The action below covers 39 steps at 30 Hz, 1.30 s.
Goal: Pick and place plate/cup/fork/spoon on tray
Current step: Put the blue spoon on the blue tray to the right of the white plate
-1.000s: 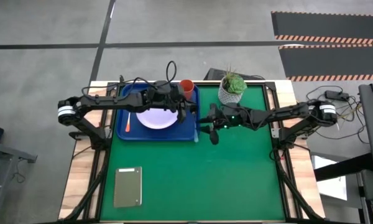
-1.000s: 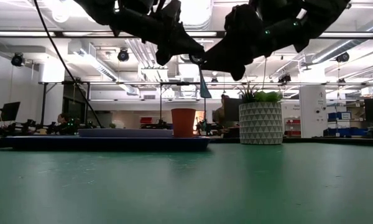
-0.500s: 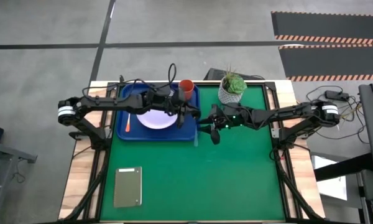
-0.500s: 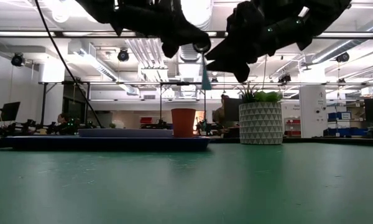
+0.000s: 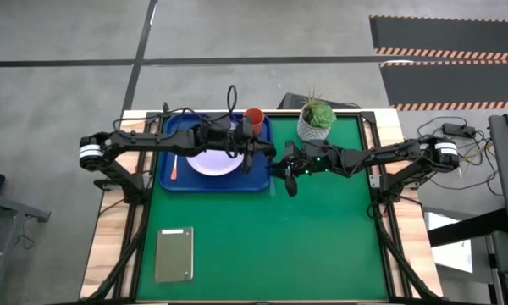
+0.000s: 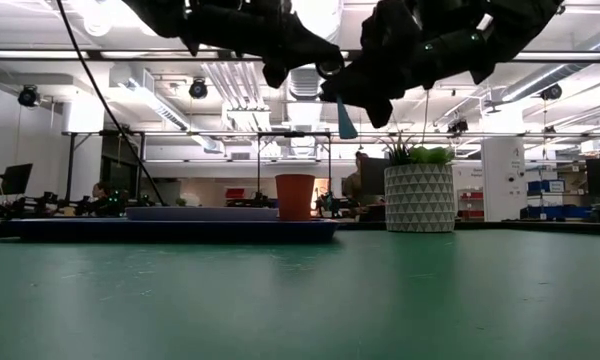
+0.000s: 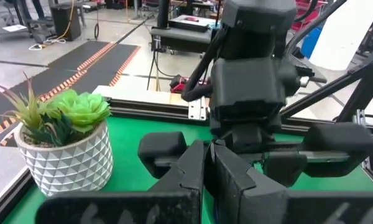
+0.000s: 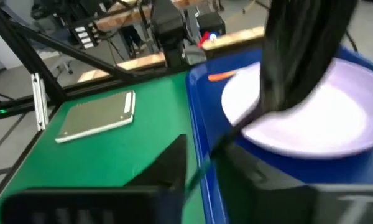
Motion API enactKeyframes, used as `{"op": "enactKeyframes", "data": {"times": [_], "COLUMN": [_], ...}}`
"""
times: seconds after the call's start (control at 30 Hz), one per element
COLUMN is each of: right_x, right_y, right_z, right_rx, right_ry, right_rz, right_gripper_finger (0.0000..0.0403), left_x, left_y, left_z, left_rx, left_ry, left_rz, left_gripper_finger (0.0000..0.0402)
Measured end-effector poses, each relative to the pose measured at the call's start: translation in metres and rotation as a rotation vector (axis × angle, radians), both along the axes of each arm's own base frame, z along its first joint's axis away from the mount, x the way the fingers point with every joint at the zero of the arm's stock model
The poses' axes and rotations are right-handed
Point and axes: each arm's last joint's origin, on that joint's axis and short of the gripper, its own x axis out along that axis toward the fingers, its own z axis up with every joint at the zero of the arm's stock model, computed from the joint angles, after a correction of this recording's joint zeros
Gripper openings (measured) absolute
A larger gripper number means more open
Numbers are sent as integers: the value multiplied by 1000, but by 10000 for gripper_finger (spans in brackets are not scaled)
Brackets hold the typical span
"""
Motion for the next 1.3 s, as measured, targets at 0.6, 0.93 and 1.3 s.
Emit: {"op": "enactKeyframes", "data": {"times": [0.6,0.93,1.3], "right_x": [-1,-1,-1], "right_y": [0,2,2], "right_z": [-3,-3,-3], "right_rx": [-22,-7,22], "right_ry": [-3,-6,-8], "right_rz": [5,41,72], "right_gripper_finger": [11,10,10], "left_x": [-1,-7,-21], "left_y": [-1,-3,-5], "left_z": [-2,1,20], "left_rx": [17,15,44], "left_ry": [11,37,-1], "left_rz": [-11,-11,-1], "left_gripper_finger": [52,104,192]}}
